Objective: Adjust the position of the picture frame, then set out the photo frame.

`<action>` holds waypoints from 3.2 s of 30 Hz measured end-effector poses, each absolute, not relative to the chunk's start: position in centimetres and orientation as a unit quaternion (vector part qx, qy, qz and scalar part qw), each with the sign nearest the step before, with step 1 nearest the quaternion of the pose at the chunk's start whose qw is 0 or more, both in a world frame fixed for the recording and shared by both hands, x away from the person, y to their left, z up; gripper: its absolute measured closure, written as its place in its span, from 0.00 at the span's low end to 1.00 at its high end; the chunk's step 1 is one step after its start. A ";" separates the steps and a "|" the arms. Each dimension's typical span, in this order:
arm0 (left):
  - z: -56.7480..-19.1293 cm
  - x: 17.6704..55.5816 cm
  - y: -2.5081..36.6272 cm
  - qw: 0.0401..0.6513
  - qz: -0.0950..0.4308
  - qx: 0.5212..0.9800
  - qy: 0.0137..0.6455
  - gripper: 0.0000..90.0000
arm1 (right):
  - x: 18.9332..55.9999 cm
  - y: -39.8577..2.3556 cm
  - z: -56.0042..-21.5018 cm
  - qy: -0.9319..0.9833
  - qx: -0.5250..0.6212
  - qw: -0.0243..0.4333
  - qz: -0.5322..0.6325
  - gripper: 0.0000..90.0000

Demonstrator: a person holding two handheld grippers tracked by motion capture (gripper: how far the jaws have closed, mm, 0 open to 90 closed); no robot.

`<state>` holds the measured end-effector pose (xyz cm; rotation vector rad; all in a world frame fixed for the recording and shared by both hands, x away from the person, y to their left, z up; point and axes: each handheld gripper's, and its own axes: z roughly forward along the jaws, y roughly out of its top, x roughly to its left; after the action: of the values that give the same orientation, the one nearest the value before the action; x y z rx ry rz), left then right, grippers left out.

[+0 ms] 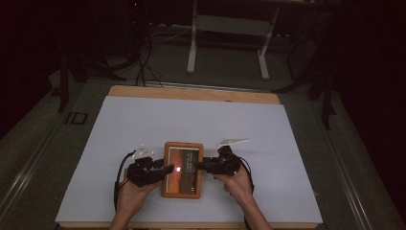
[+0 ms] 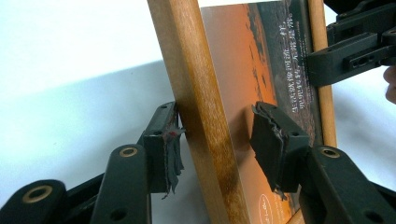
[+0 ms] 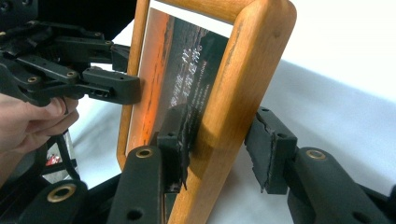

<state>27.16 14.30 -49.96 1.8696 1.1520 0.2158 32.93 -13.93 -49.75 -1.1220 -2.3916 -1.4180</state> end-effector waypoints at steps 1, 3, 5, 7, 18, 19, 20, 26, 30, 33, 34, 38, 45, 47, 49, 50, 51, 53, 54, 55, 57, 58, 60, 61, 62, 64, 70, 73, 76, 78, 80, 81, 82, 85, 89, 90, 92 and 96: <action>-50.0 27.2 14.1 0.451 0.087 0.756 0.465 0.58 | 32.9 -14.1 -49.7 -0.795 -0.375 0.071 -0.472 0.67; -49.9 27.3 13.6 0.451 0.087 0.757 0.465 0.58 | 32.9 -14.5 -49.7 -0.794 -0.379 0.068 -0.470 0.67; -50.0 27.5 13.1 0.451 0.087 0.758 0.463 0.58 | 33.0 -15.0 -49.6 -0.792 -0.383 0.067 -0.470 0.67; -49.9 27.6 12.6 0.451 0.088 0.759 0.461 0.58 | 33.0 -15.4 -49.5 -0.791 -0.390 0.064 -0.466 0.66; -50.6 29.2 10.3 0.460 0.053 0.758 0.460 0.55 | 33.7 -17.8 -49.7 -0.778 -0.418 0.071 -0.464 0.66; -50.7 29.4 10.3 0.457 0.053 0.757 0.463 0.54 | 33.9 -17.9 -49.8 -0.776 -0.424 0.073 -0.462 0.66; -50.8 29.5 10.1 0.455 0.053 0.756 0.468 0.54 | 34.0 -17.9 -49.9 -0.774 -0.428 0.072 -0.461 0.65; -51.8 30.7 10.3 0.434 0.024 0.755 0.491 0.52 | 34.8 -17.8 -51.1 -0.767 -0.459 0.070 -0.442 0.63; -52.3 31.0 10.4 0.427 0.007 0.751 0.504 0.49 | 35.3 -17.4 -51.7 -0.764 -0.473 0.076 -0.432 0.61; -52.5 31.0 10.3 0.426 0.005 0.746 0.512 0.49 | 35.6 -17.3 -52.0 -0.764 -0.475 0.080 -0.429 0.60; -52.5 31.0 10.3 0.425 0.006 0.745 0.514 0.49 | 35.7 -17.2 -52.0 -0.764 -0.475 0.080 -0.429 0.60; -52.5 30.8 10.0 0.425 0.011 0.738 0.524 0.48 | 35.9 -17.1 -51.9 -0.765 -0.477 0.081 -0.426 0.60; -52.5 30.9 10.1 0.427 0.007 0.739 0.521 0.49 | 35.9 -17.2 -51.9 -0.765 -0.475 0.080 -0.427 0.60; -52.6 30.9 10.2 0.429 0.006 0.740 0.517 0.49 | 35.9 -17.2 -52.0 -0.766 -0.472 0.077 -0.429 0.59; -52.6 30.8 10.3 0.426 0.012 0.747 0.511 0.47 | 35.7 -17.1 -52.0 -0.771 -0.466 0.066 -0.429 0.56; -52.5 30.7 10.3 0.424 0.016 0.750 0.507 0.47 | 35.6 -17.1 -51.9 -0.775 -0.464 0.057 -0.425 0.55; -52.5 30.5 10.4 0.422 0.021 0.754 0.503 0.46 | 35.5 -17.0 -51.8 -0.778 -0.460 0.051 -0.425 0.54; -52.4 30.3 10.5 0.421 0.026 0.756 0.500 0.46 | 35.3 -17.1 -51.7 -0.780 -0.455 0.046 -0.426 0.53; -52.3 30.2 10.8 0.420 0.031 0.759 0.496 0.46 | 35.1 -17.2 -51.6 -0.783 -0.451 0.039 -0.427 0.51; -52.2 30.1 10.9 0.422 0.036 0.759 0.494 0.46 | 34.8 -17.3 -51.3 -0.786 -0.446 0.026 -0.426 0.49; -52.0 29.9 11.2 0.429 0.041 0.755 0.494 0.46 | 34.4 -17.6 -51.0 -0.791 -0.438 0.011 -0.427 0.48; -51.9 29.8 11.3 0.432 0.045 0.754 0.493 0.47 | 34.1 -17.7 -50.9 -0.794 -0.434 0.000 -0.426 0.47; -51.7 29.6 11.6 0.435 0.058 0.755 0.488 0.48 | 33.5 -18.1 -50.7 -0.799 -0.426 -0.021 -0.424 0.46; -51.6 29.5 11.9 0.436 0.068 0.756 0.483 0.48 | 33.4 -18.3 -50.6 -0.801 -0.424 -0.027 -0.422 0.46; -51.5 29.4 12.0 0.437 0.072 0.756 0.482 0.48 | 33.2 -18.5 -50.5 -0.803 -0.422 -0.041 -0.419 0.44; -51.5 29.2 12.3 0.437 0.090 0.758 0.476 0.48 | 32.9 -18.7 -50.3 -0.805 -0.419 -0.062 -0.416 0.43; -51.2 28.8 13.1 0.443 0.122 0.752 0.473 0.48 | 32.1 -18.7 -49.7 -0.812 -0.411 -0.105 -0.400 0.42; -51.0 28.7 13.6 0.452 0.129 0.743 0.477 0.48 | 31.8 -18.5 -49.7 -0.817 -0.409 -0.129 -0.385 0.45; -50.9 28.6 13.8 0.454 0.133 0.740 0.479 0.48 | 31.8 -18.1 -49.8 -0.825 -0.402 -0.133 -0.375 0.45; -50.8 28.5 14.0 0.456 0.138 0.737 0.479 0.47 | 31.8 -17.8 -49.8 -0.826 -0.400 -0.136 -0.374 0.41; -50.8 28.5 14.0 0.456 0.139 0.737 0.479 0.47 | 31.8 -17.5 -49.7 -0.828 -0.394 -0.135 -0.376 0.36; -50.8 28.5 14.0 0.455 0.140 0.738 0.478 0.47 | 31.7 -17.3 -49.7 -0.829 -0.389 -0.136 -0.377 0.35; -50.8 28.5 14.0 0.455 0.141 0.738 0.478 0.47 | 31.7 -17.3 -49.7 -0.829 -0.389 -0.136 -0.377 0.35; -50.7 28.3 13.9 0.456 0.140 0.740 0.474 0.47 | 31.3 -17.0 -49.5 -0.828 -0.376 -0.150 -0.387 0.42; -50.6 28.2 13.7 0.457 0.141 0.740 0.473 0.47 | 31.0 -16.9 -49.2 -0.824 -0.378 -0.167 -0.388 0.50; -50.5 28.1 13.7 0.457 0.141 0.740 0.472 0.47 | 31.0 -17.0 -49.2 -0.820 -0.379 -0.171 -0.393 0.54; -50.4 28.0 13.6 0.454 0.146 0.744 0.469 0.47 | 31.0 -17.2 -49.1 -0.820 -0.375 -0.168 -0.398 0.66; -50.1 27.7 13.3 0.447 0.157 0.751 0.460 0.47 | 30.8 -16.9 -48.9 -0.822 -0.362 -0.163 -0.409 0.85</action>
<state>27.68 13.29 -50.07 1.8597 1.1398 0.3884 30.84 -16.94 -48.89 -1.2743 -2.8899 -1.4373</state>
